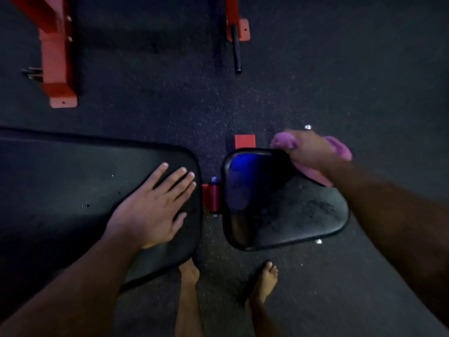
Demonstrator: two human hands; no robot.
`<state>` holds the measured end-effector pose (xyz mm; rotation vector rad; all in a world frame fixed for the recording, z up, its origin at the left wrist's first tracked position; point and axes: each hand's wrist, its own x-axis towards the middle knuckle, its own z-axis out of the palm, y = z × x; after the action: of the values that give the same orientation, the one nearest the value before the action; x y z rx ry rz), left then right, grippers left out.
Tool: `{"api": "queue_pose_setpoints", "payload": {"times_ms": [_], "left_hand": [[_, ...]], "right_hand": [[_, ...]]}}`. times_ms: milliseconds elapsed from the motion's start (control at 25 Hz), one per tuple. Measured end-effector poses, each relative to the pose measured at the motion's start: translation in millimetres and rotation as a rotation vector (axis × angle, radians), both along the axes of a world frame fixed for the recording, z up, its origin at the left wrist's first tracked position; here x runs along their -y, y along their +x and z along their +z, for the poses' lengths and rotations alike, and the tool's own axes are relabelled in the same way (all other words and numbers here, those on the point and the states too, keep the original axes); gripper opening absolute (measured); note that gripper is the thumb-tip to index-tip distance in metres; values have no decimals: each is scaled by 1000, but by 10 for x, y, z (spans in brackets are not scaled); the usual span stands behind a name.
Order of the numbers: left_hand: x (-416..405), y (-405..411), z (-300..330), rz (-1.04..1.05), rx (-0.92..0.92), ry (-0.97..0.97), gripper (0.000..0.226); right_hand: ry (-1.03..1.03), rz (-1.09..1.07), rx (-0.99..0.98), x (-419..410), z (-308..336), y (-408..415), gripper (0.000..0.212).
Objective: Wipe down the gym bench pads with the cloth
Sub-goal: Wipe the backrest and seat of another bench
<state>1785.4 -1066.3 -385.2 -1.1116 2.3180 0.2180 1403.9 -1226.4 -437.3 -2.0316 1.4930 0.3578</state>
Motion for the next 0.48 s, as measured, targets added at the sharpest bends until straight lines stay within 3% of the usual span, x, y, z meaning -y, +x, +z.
{"api": "queue_pose_setpoints", "payload": {"times_ms": [120,280,400,480], "left_hand": [[-47,-49,46,0,-18,-49,73],[-26,-63,54,3,-32,-44,74],[-28,-42,59,24,-34,-26,73],[-21,-43,55,9,-16,-9,73]], "right_hand": [[-40,-154,-62,-164,137,-857,30],[-162,-330,-119,-186,303,-653,21],[-313,-106,-110,-100,415,179,26],[-227,229,-1,-147,457,858,52]]}}
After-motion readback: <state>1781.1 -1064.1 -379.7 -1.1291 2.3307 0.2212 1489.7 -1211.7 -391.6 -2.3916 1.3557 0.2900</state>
